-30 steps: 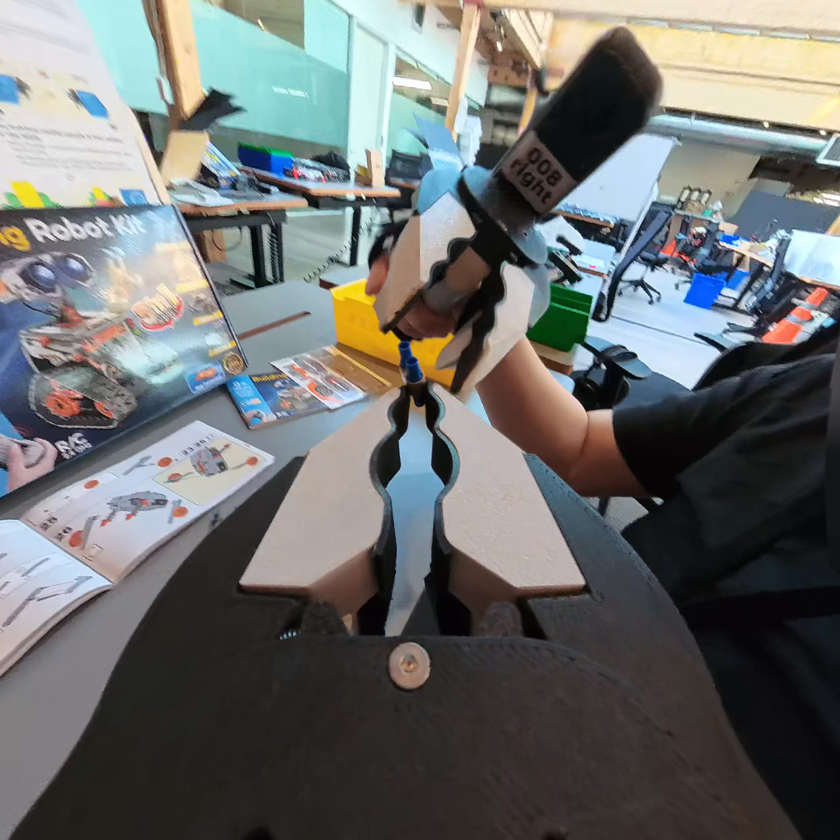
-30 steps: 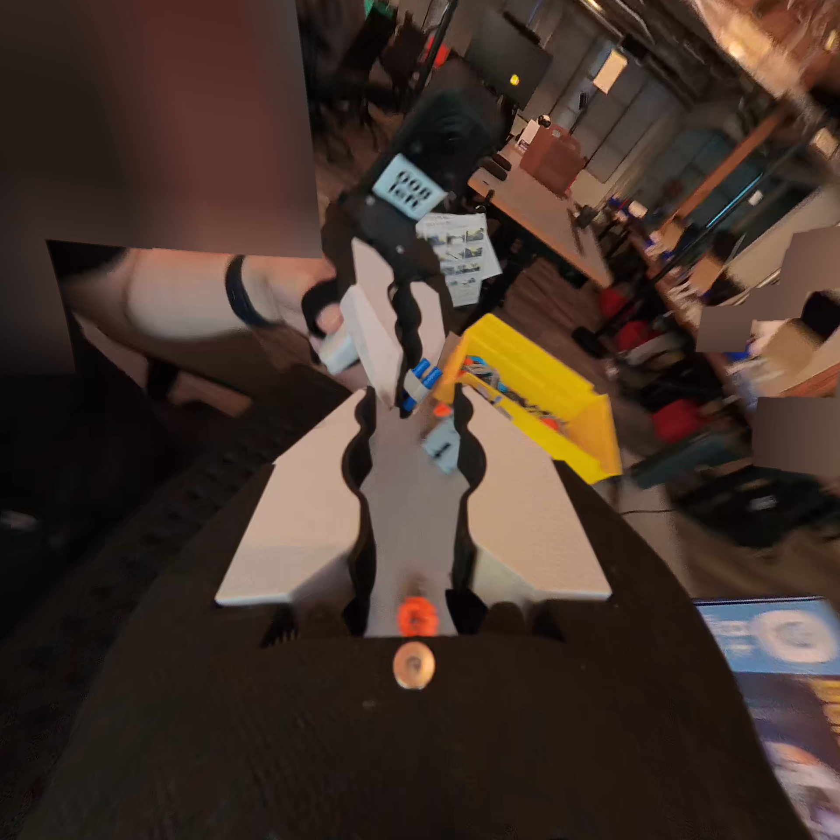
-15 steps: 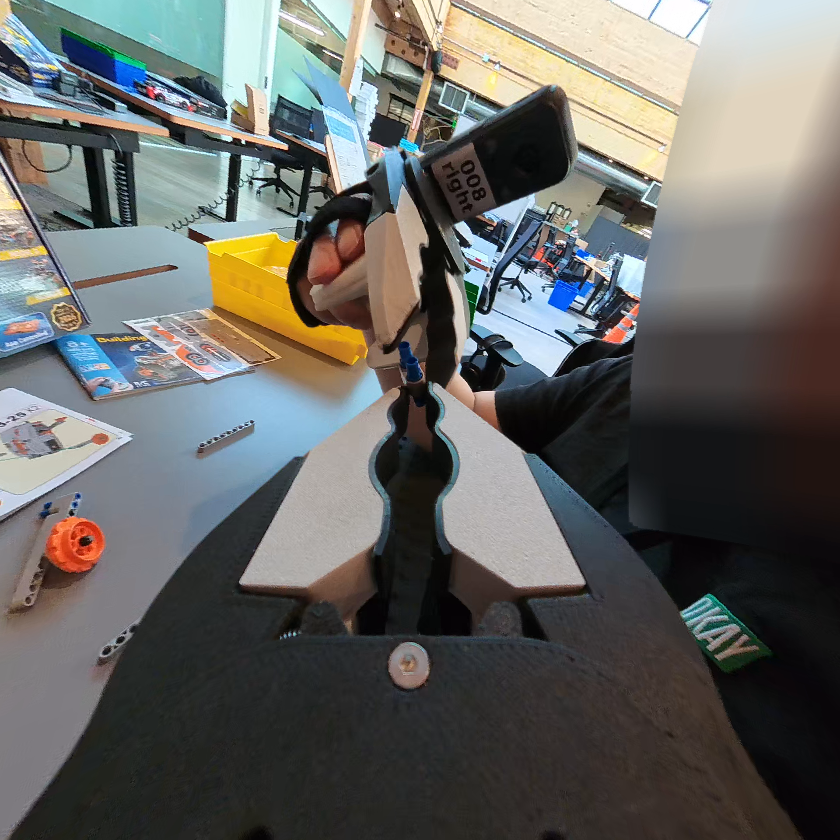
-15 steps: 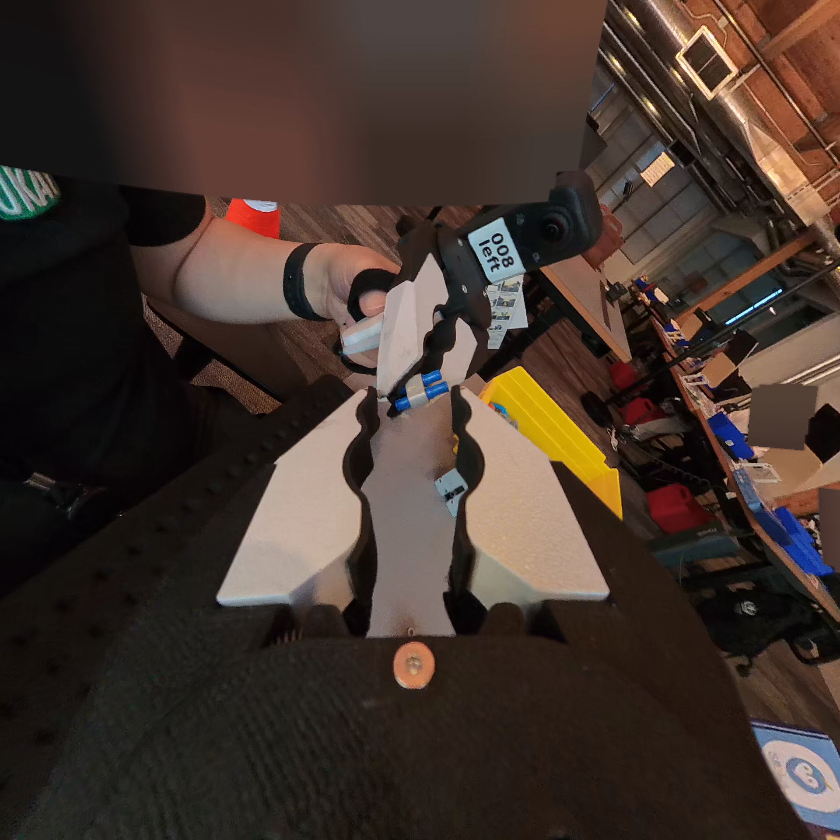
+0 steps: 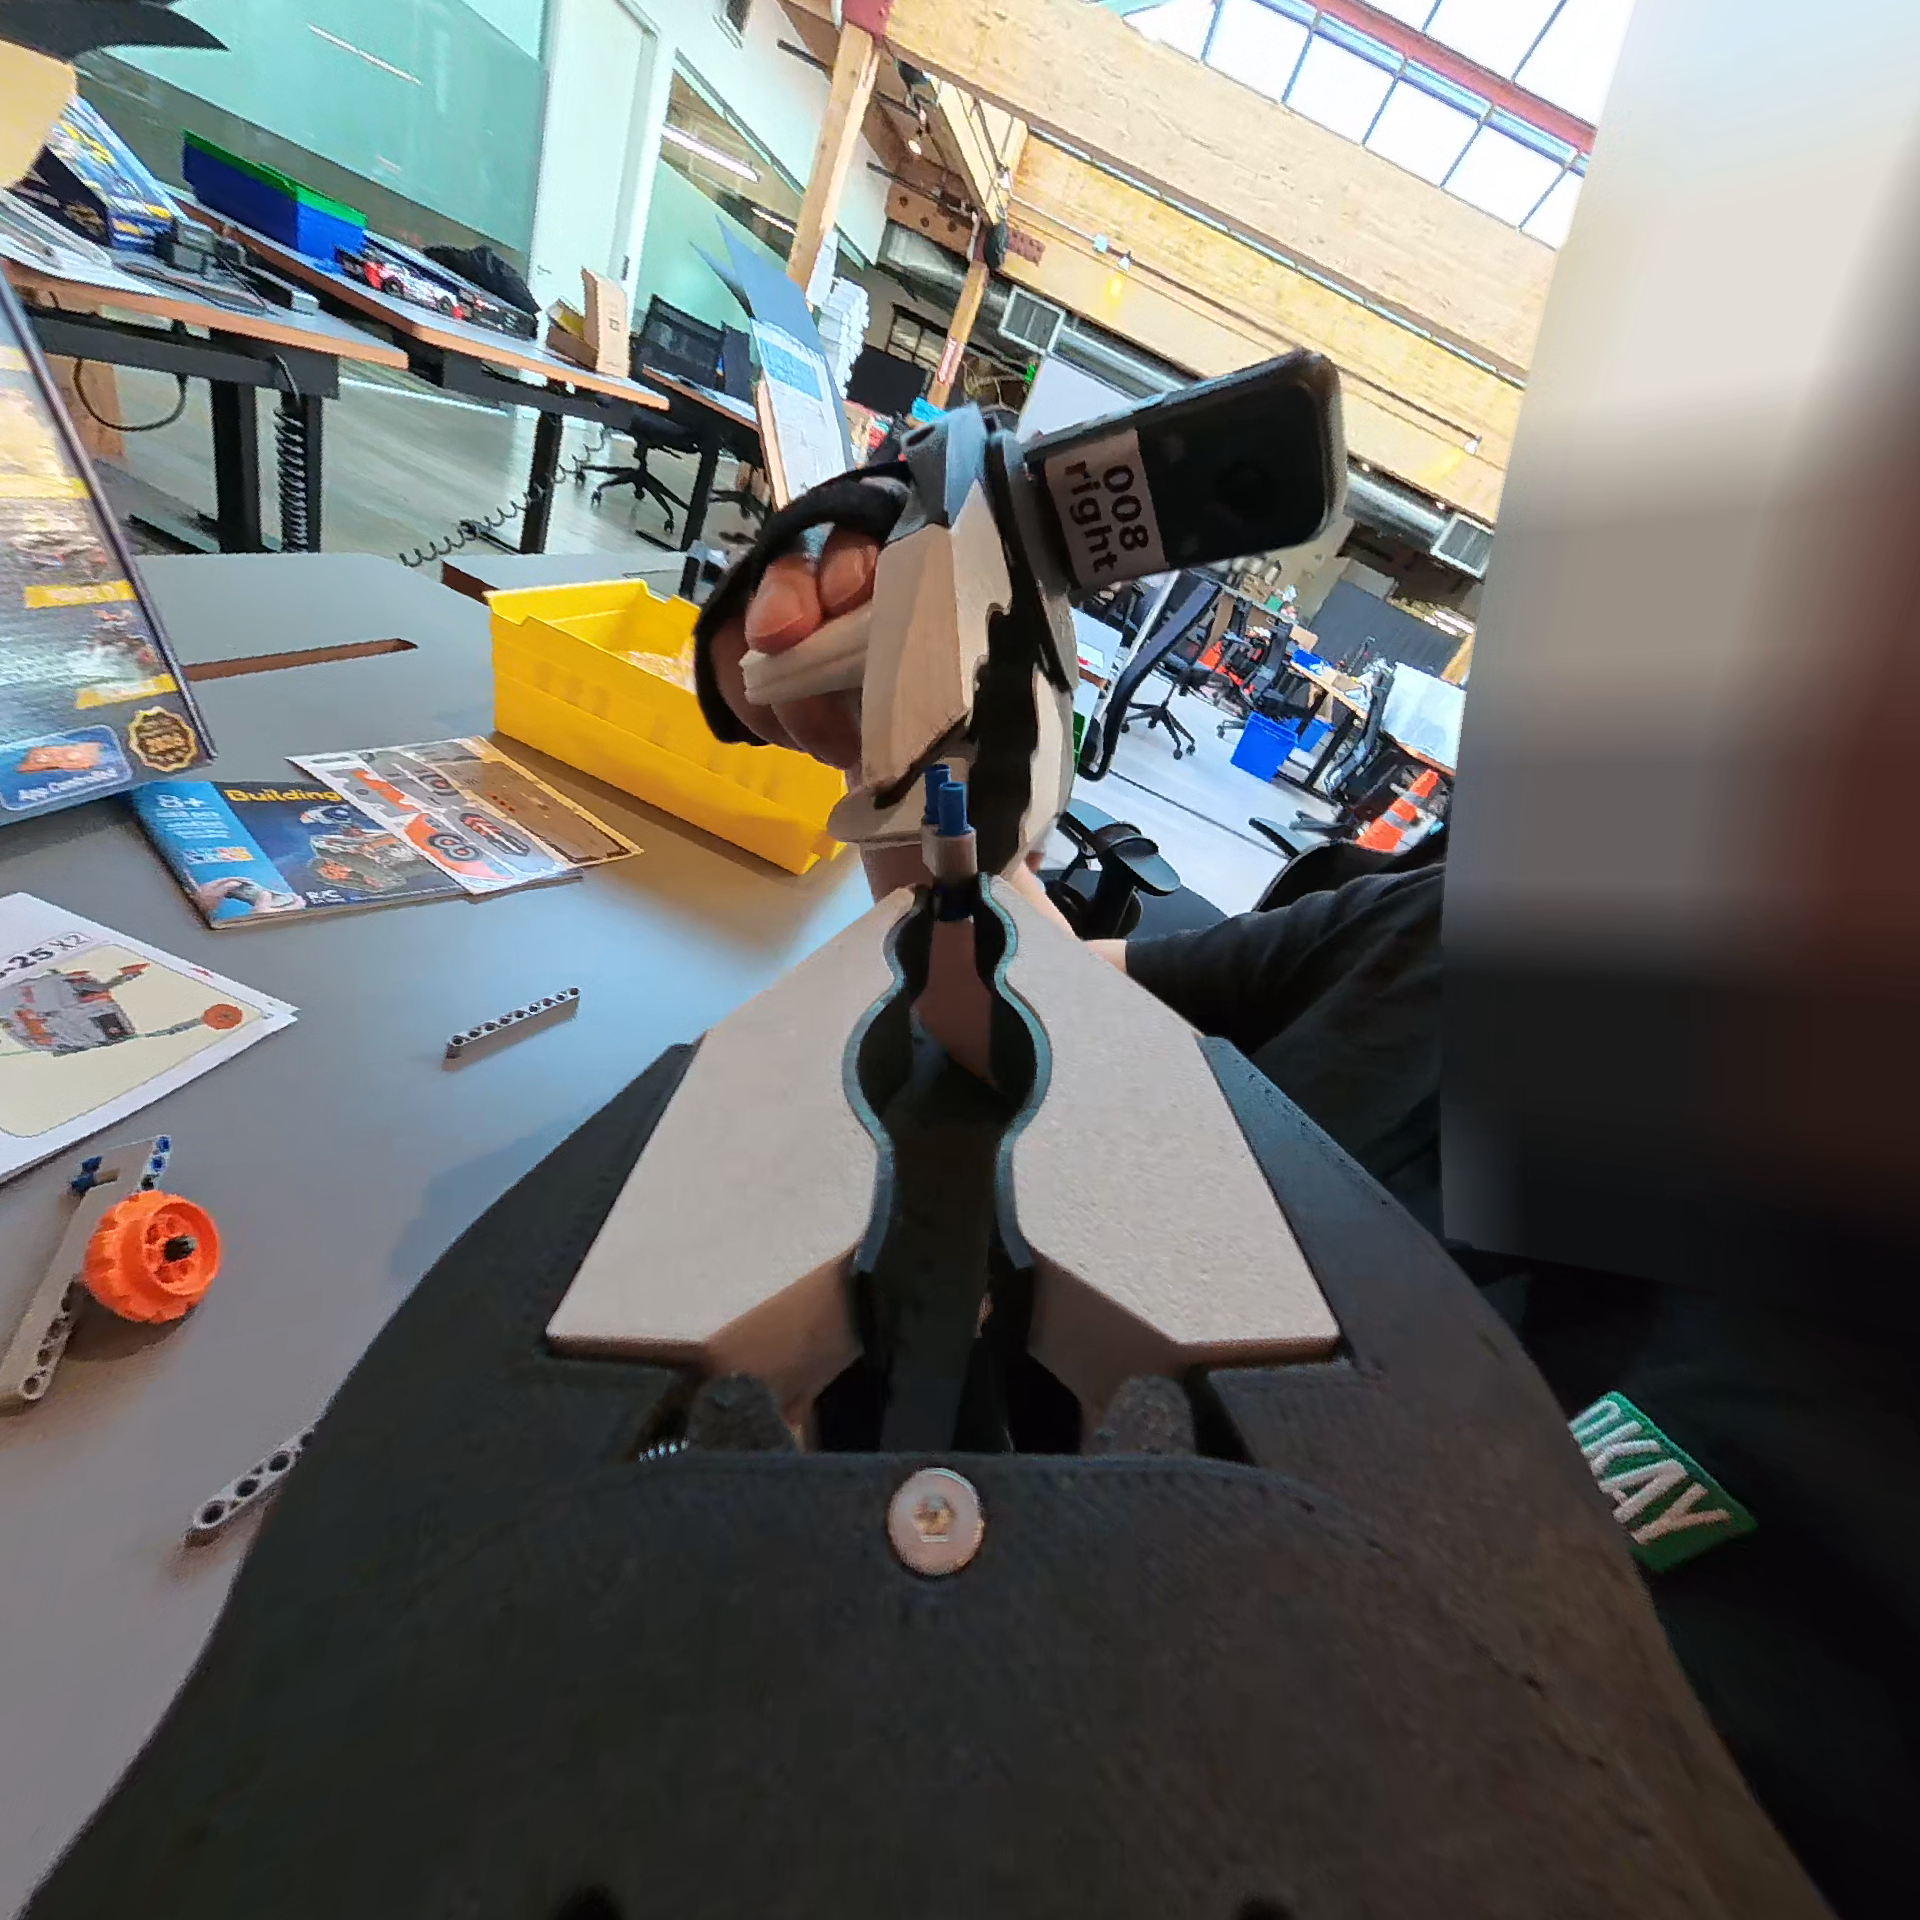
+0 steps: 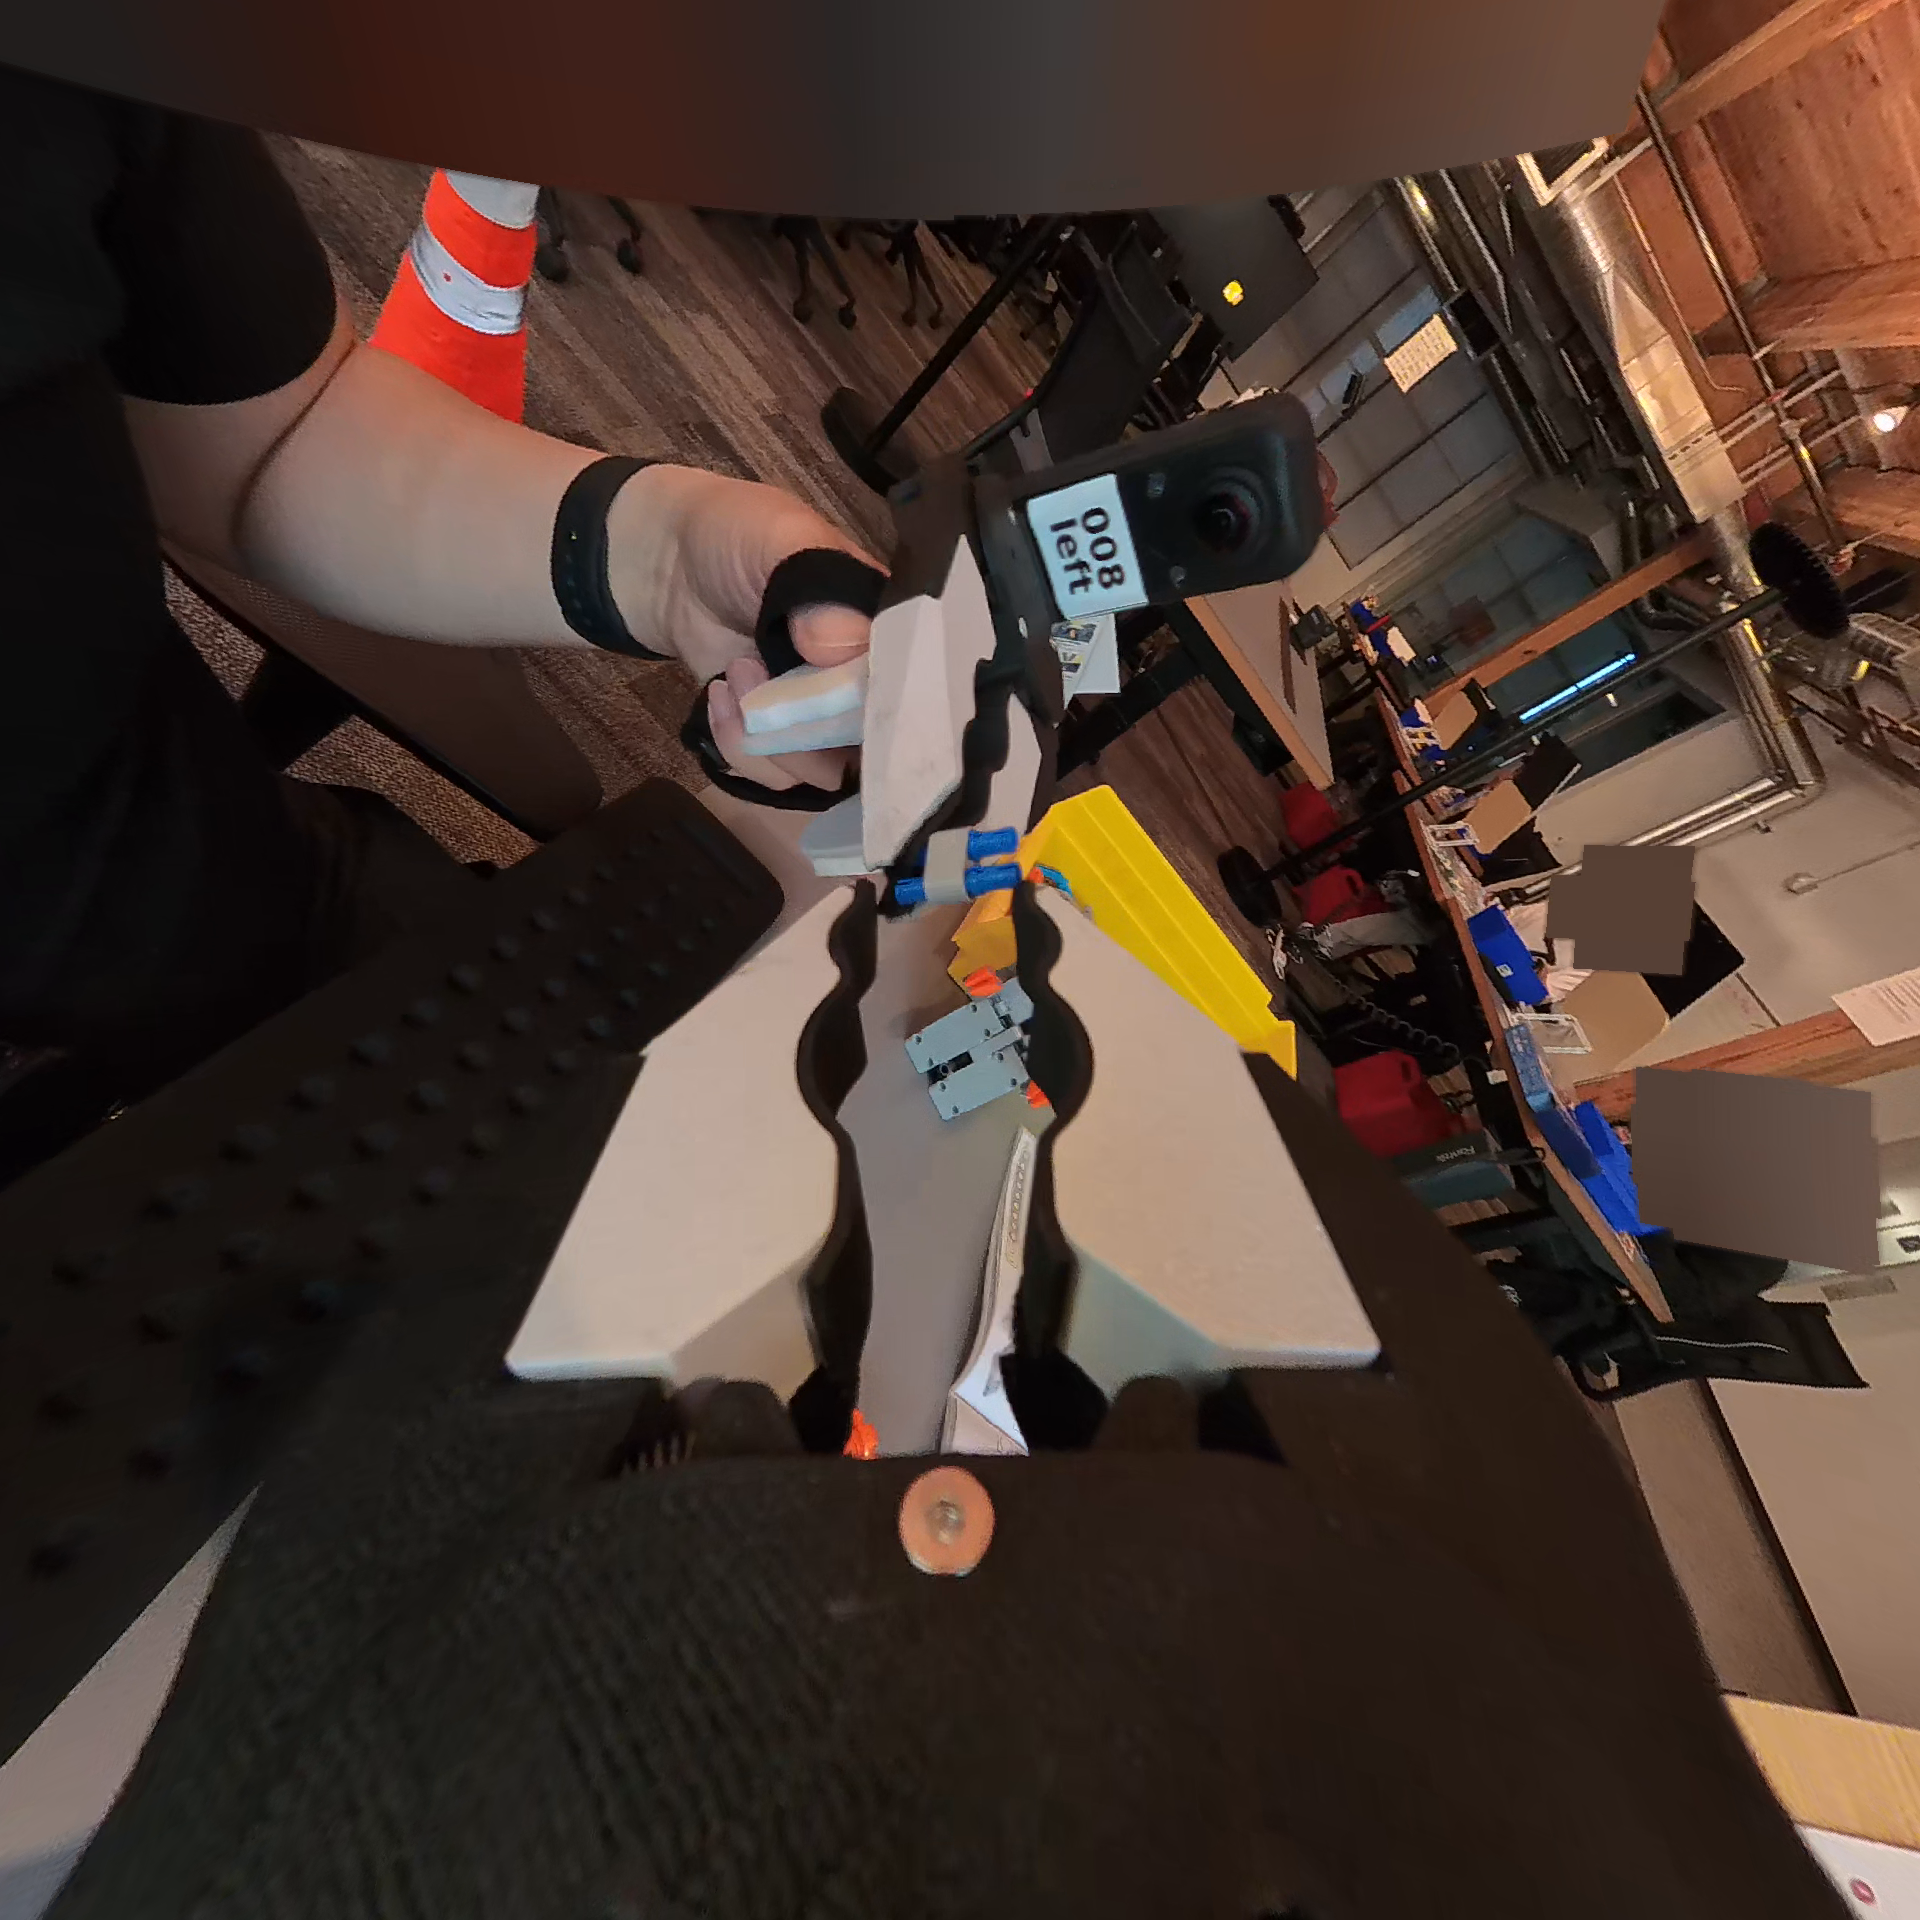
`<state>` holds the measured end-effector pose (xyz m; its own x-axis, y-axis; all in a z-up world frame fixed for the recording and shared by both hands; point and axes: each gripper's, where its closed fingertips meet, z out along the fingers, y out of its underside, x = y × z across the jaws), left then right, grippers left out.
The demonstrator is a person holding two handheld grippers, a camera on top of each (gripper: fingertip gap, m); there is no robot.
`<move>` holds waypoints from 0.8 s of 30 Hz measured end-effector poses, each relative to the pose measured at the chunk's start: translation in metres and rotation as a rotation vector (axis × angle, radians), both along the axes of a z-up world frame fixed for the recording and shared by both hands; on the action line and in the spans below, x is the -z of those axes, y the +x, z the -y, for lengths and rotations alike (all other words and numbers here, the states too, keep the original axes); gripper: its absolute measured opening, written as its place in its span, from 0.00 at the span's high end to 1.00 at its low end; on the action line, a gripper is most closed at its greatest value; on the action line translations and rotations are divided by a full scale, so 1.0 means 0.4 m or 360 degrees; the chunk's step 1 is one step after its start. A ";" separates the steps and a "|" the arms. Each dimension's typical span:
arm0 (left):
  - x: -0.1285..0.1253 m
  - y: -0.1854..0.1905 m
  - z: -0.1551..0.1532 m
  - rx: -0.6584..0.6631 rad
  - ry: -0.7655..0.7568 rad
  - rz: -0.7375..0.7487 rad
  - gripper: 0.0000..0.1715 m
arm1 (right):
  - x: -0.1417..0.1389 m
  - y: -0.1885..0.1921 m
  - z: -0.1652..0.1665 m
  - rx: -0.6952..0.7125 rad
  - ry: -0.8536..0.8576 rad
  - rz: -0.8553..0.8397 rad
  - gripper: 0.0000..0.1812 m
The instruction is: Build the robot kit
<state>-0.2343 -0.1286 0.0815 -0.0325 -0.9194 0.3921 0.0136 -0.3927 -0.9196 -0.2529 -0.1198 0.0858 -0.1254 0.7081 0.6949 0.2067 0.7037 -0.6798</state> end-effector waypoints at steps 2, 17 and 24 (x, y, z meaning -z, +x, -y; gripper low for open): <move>-0.006 -0.010 -0.015 -0.0060 -0.0003 0.0034 0.97 | -0.011 0.006 -0.001 0.0003 -0.0001 -0.0029 0.89; 0.076 -0.011 -0.037 -0.0145 -0.0061 -0.0341 0.99 | 0.038 0.010 -0.020 0.0109 0.0253 0.0135 0.83; 0.145 -0.009 -0.046 -0.0159 -0.0090 -0.0599 0.99 | 0.120 -0.001 -0.036 0.0215 0.0363 0.0442 0.85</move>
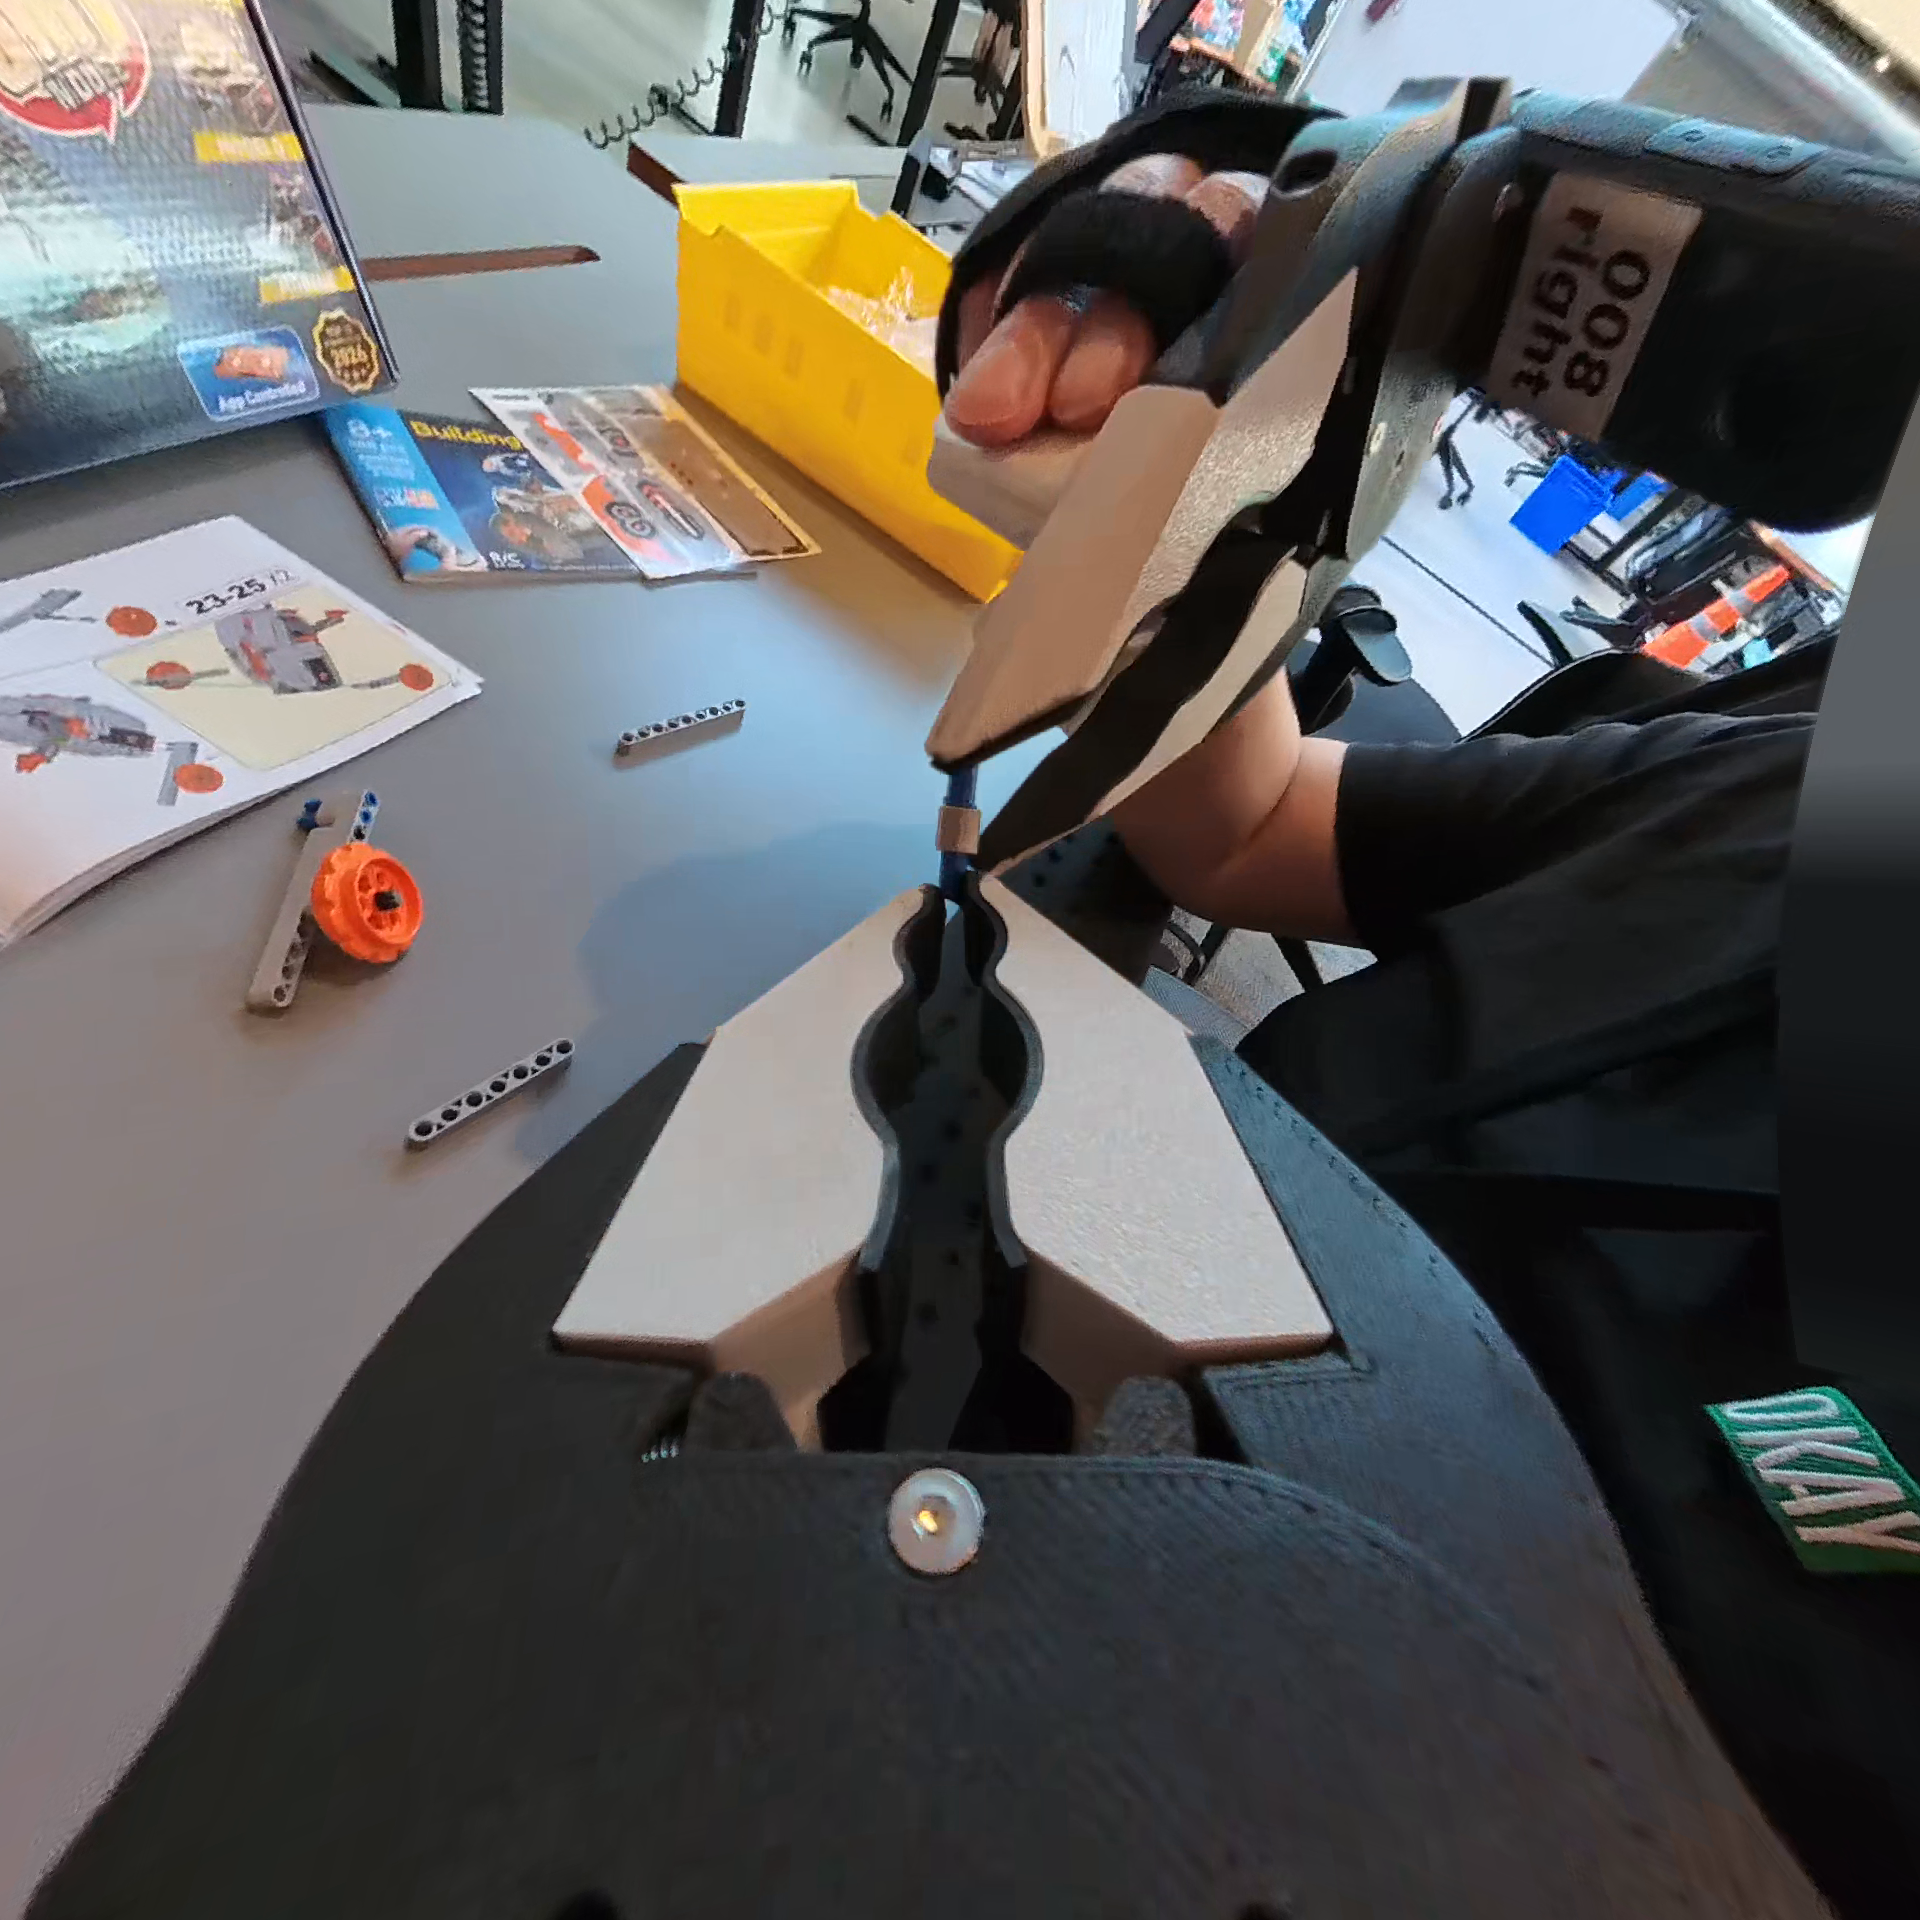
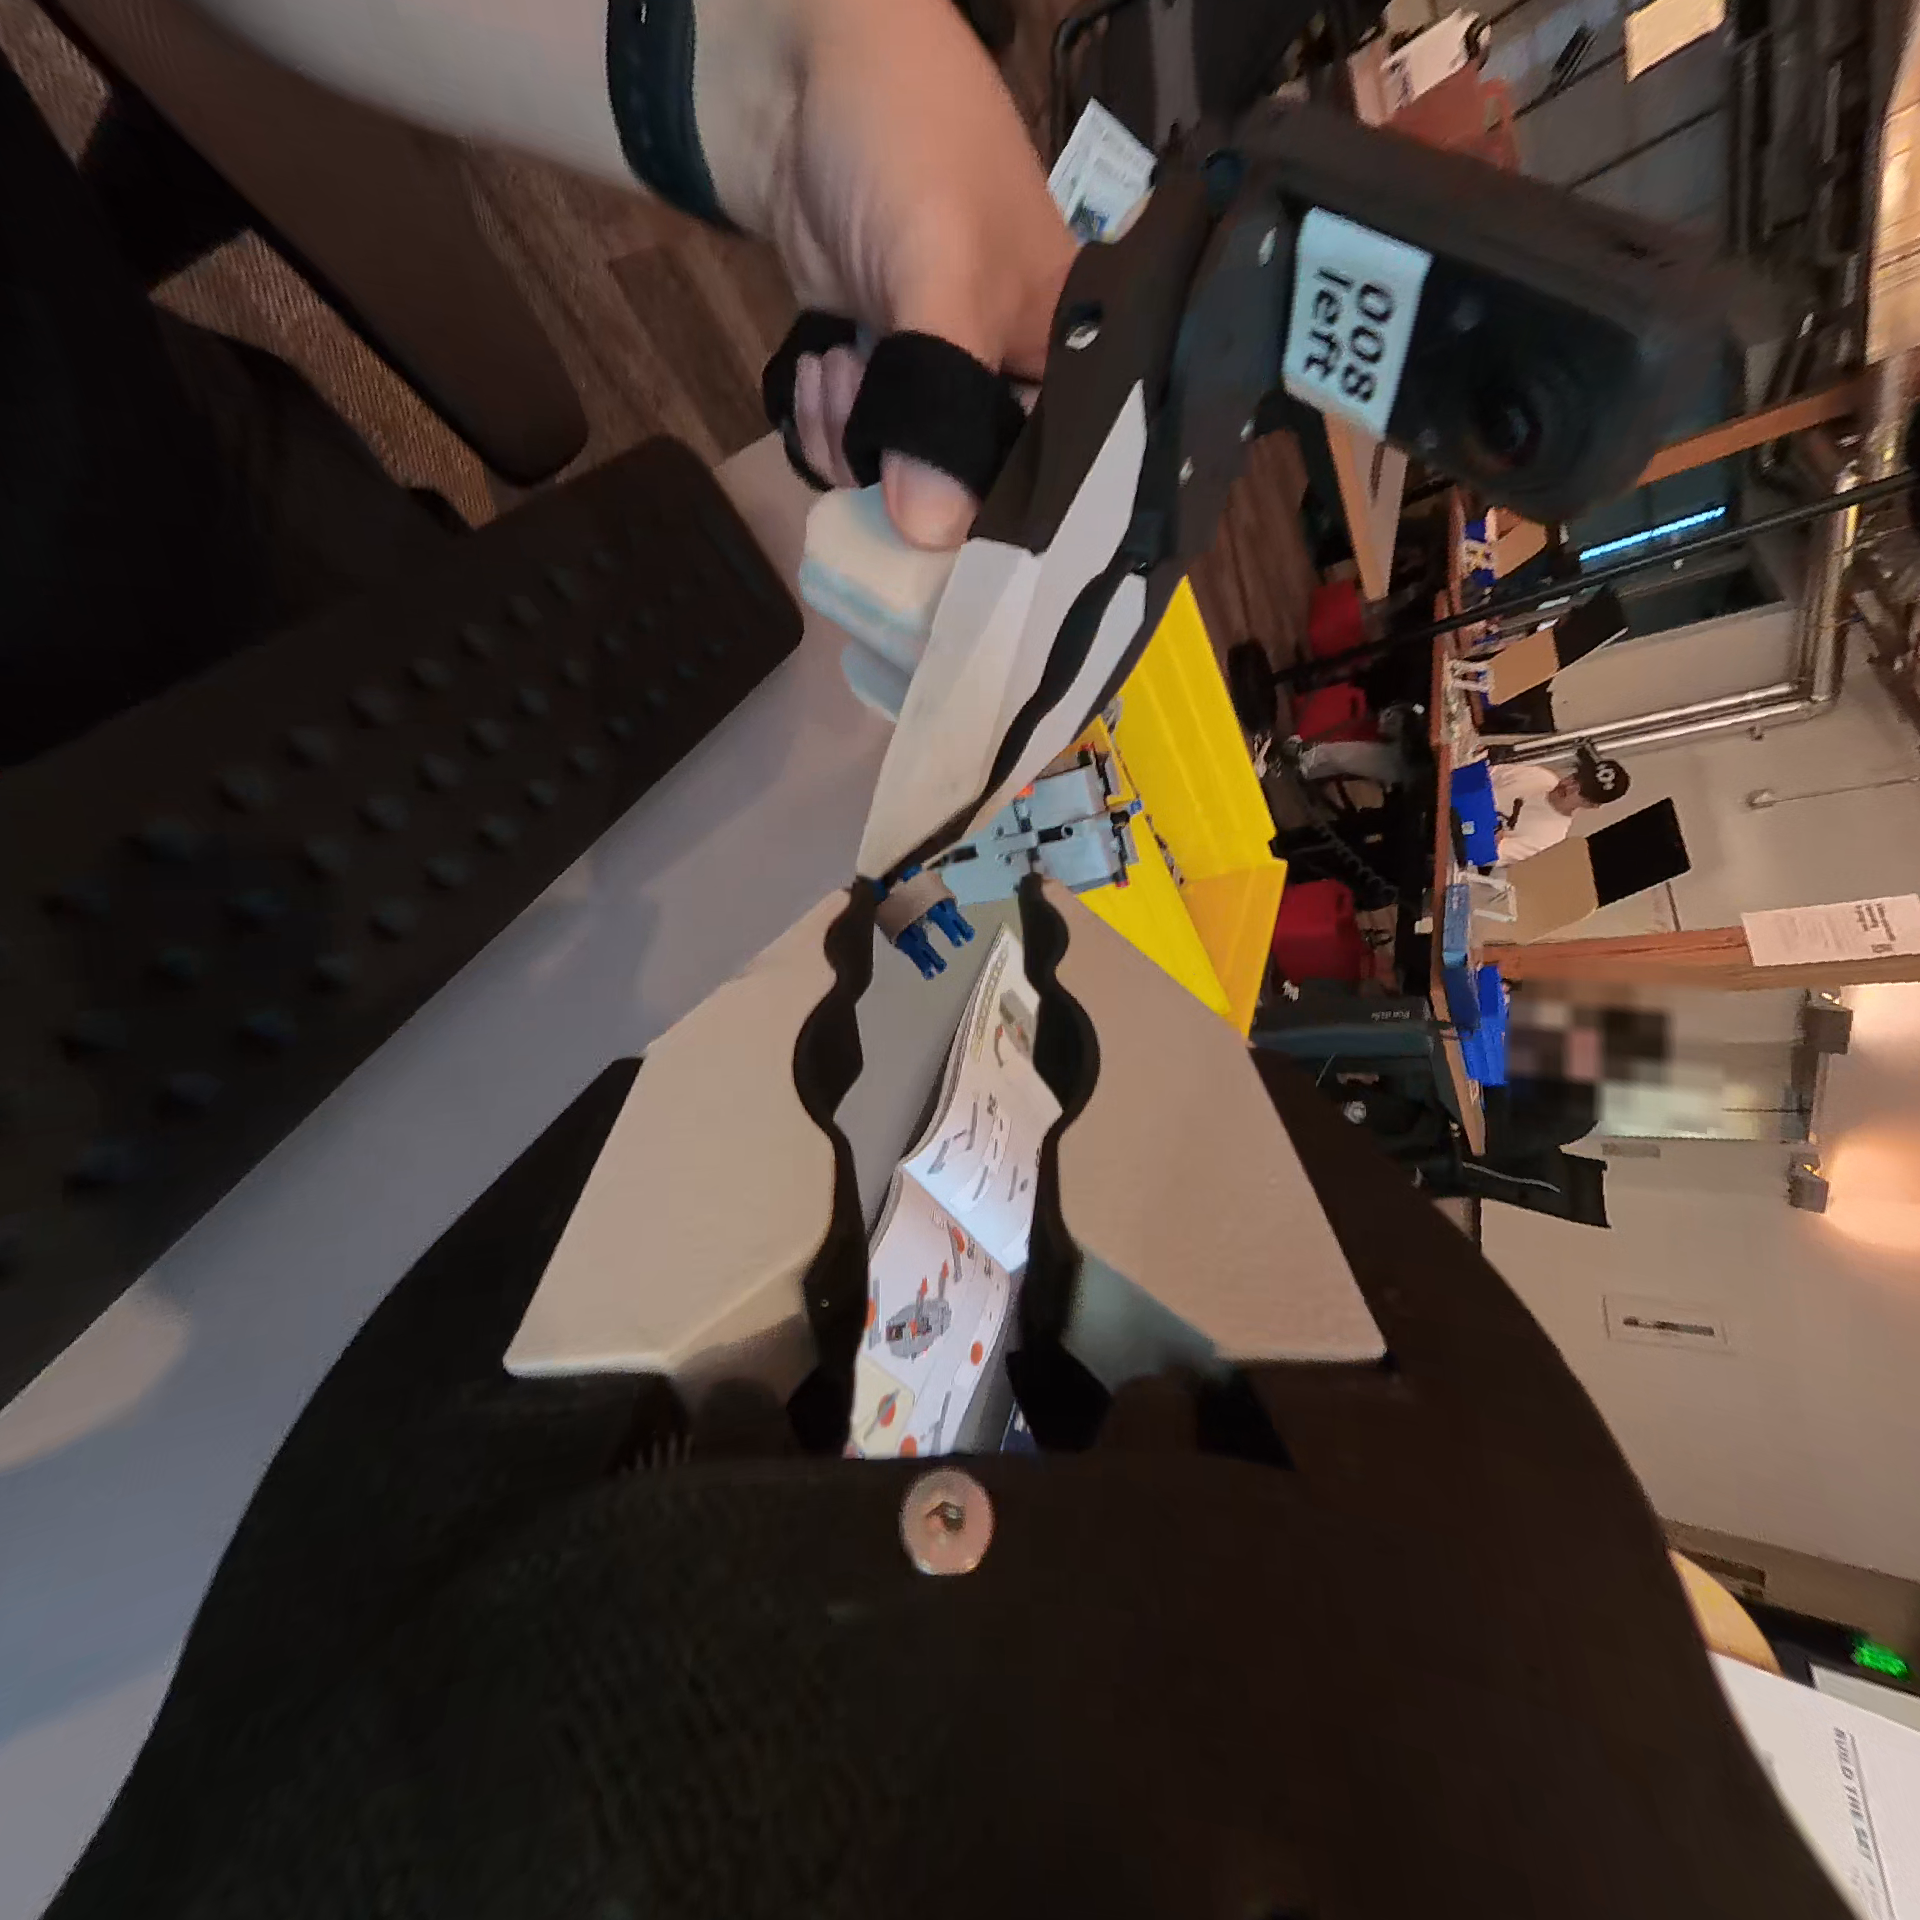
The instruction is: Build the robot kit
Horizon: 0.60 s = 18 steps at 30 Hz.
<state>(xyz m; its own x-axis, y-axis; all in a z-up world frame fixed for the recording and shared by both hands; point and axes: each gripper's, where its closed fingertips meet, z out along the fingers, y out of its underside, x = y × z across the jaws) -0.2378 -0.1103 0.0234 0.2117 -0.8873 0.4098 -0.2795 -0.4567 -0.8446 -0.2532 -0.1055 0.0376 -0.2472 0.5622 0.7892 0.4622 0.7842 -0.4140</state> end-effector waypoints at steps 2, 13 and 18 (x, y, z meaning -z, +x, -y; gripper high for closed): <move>0.009 -0.004 0.001 0.0005 -0.0022 -0.0034 0.99 | 0.015 0.001 -0.007 0.0037 0.0035 0.0061 0.85; 0.027 -0.027 -0.010 -0.0014 -0.0090 -0.0066 0.99 | 0.062 -0.025 -0.027 0.0126 0.0108 0.0199 0.91; -0.035 -0.048 -0.039 -0.0109 0.0012 0.0198 0.92 | -0.007 -0.032 -0.045 0.0159 0.0018 -0.0064 0.91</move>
